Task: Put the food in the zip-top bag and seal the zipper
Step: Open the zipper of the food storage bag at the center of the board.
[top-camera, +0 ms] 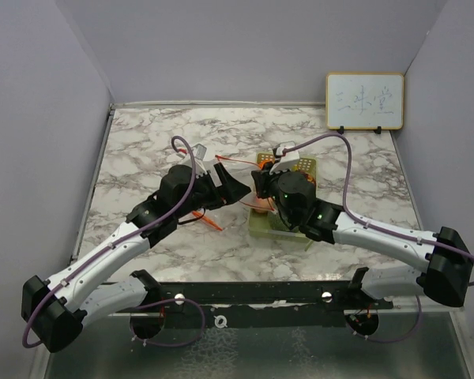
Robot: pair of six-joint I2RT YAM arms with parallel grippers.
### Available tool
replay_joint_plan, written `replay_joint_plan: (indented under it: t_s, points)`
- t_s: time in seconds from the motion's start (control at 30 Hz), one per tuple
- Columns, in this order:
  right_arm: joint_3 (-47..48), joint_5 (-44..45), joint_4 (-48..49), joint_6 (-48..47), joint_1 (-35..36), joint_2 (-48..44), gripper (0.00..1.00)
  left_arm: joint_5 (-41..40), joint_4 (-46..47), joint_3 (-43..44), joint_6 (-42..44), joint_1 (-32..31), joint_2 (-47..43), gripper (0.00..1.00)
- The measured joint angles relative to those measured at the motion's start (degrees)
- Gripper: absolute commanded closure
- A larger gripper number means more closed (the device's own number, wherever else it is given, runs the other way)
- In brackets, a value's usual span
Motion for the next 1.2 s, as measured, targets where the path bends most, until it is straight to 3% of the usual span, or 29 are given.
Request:
replay_joint_plan:
  t_s: [0.13,0.23,0.43,0.73,0.9,1.03,1.2]
  points:
    - [0.1,1.0,1.0,-0.6,1.2,0.0,0.98,-2.1,0.0,0.0,-0.1,-0.9,1.0,0.26]
    - [0.0,1.8,1.0,-0.7,1.6,-0.6,0.98,-4.2,-0.1,-0.1,-0.1,-1.2,1.3,0.38]
    - [-0.3,3.6,0.5,-0.6,1.7,-4.6,0.98,-9.1,-1.0,-1.6,0.2,-1.2,1.3,0.99]
    - [-0.7,4.6,-2.8,2.1,1.7,-5.8,0.98,-16.8,-9.0,0.9,5.5,-1.2,0.8,1.00]
    - [-1.5,6.4,-5.4,5.6,1.9,-5.1,0.96,-20.9,-20.0,16.5,13.6,-1.5,1.8,1.00]
    - [-0.3,6.9,-5.7,9.0,2.7,-2.1,0.84,-20.2,-26.3,27.9,18.9,-2.2,3.4,1.00]
    - [2.2,6.3,-8.7,9.1,2.4,1.8,0.61,-19.0,-29.2,24.8,21.8,-1.7,3.5,1.00]
